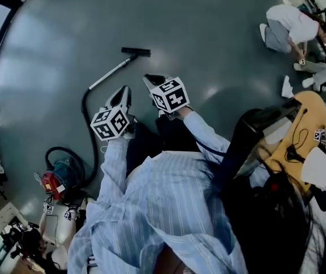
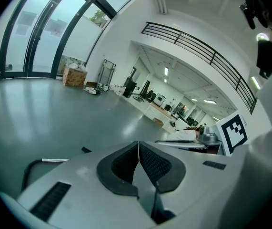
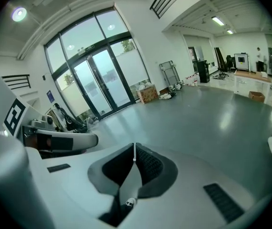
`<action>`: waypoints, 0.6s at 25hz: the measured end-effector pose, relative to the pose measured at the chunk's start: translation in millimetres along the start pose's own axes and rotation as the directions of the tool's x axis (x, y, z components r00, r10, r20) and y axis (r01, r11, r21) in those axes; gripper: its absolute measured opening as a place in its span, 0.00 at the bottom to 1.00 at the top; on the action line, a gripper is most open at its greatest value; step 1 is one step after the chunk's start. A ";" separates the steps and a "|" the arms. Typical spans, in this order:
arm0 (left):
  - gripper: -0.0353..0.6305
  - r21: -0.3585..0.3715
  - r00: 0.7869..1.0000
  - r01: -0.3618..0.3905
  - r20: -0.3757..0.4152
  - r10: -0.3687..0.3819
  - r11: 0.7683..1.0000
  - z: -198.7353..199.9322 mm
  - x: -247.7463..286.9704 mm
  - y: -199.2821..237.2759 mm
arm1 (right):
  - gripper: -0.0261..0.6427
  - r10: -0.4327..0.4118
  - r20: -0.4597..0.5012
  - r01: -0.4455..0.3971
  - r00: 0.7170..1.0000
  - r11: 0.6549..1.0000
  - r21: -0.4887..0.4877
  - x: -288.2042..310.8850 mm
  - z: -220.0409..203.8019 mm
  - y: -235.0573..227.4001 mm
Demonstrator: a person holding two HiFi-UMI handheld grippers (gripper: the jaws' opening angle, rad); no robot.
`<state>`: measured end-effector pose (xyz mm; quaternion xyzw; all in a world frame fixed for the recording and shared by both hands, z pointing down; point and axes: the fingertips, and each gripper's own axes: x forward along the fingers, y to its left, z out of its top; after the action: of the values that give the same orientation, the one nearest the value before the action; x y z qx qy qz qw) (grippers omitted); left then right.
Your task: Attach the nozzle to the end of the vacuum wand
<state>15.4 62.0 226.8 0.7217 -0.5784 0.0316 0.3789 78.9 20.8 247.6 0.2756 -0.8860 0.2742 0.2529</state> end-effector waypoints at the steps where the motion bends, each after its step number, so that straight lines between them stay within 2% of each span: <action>1: 0.07 0.005 1.000 0.009 0.005 -0.009 1.000 -0.2 -4.5 -4.5 | 0.07 0.007 -0.006 -0.007 1.000 1.000 -0.003 -0.2 -2.9 5.6; 6: 0.07 0.008 0.999 0.021 0.029 -0.021 1.000 -7.8 -48.7 3.3 | 0.07 0.053 -0.020 -0.054 0.998 0.998 -0.031 10.5 -14.7 58.1; 15: 0.07 -0.007 0.997 -0.007 0.074 0.008 1.000 -49.0 -189.8 68.9 | 0.07 0.064 -0.001 -0.064 0.998 0.997 -0.054 23.1 -51.6 192.4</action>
<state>-86.9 241.5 204.9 0.7189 -0.5949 0.0043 0.3595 -43.1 179.3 232.1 0.2402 -0.9015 0.2582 0.2509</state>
